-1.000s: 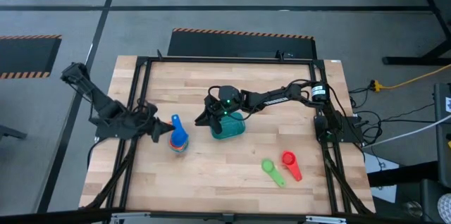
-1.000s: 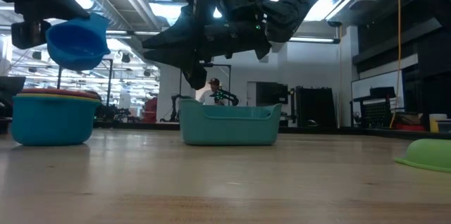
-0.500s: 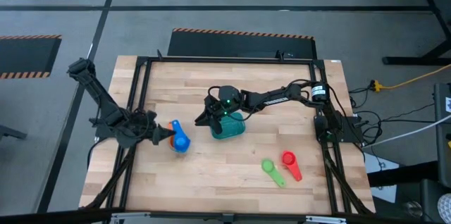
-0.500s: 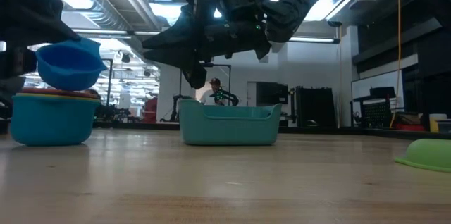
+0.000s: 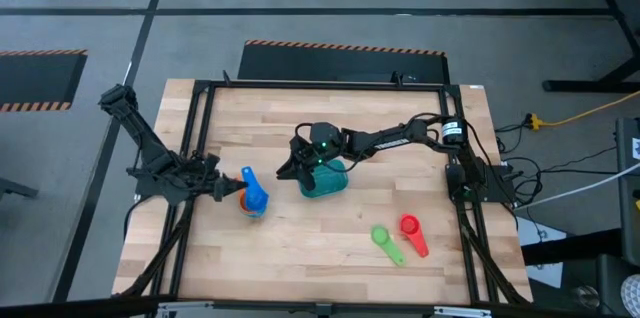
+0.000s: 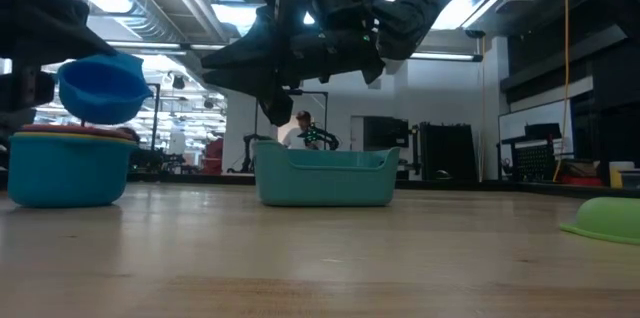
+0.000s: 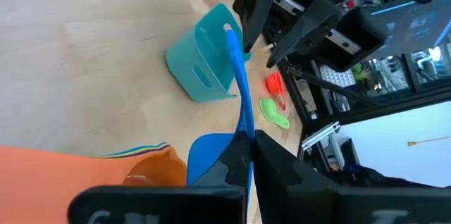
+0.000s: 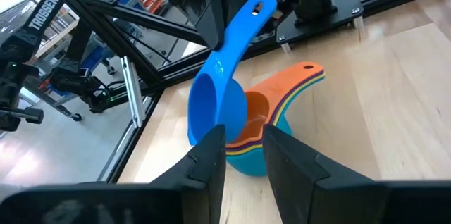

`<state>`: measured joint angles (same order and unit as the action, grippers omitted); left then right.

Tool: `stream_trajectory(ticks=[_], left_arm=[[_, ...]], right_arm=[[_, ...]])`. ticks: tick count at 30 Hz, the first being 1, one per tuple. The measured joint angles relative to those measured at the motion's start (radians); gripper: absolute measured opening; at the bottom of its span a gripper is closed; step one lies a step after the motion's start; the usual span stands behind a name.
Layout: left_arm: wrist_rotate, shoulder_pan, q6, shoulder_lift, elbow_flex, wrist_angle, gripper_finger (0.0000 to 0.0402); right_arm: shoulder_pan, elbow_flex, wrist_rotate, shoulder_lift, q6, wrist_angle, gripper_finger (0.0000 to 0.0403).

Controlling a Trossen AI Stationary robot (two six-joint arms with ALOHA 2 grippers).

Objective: Nest measuring cups in basket
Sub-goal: Stack the blue measuring cup on top of the orange measuring cup

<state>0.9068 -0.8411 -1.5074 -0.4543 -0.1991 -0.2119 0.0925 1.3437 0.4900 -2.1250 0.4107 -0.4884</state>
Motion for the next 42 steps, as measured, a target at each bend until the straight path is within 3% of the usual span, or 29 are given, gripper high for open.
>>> stream_trajectory(ticks=[20,42], left_arm=[[0.016,-0.046,-0.061,0.012,0.0,-0.102,0.0],[-0.083,-0.045,-0.002,0.012,0.0,-0.174,0.0037]], right_arm=[[0.0,0.0,0.0,0.0,0.0,0.0,0.01],[0.0,0.0,0.0,0.0,0.0,0.0,0.01]])
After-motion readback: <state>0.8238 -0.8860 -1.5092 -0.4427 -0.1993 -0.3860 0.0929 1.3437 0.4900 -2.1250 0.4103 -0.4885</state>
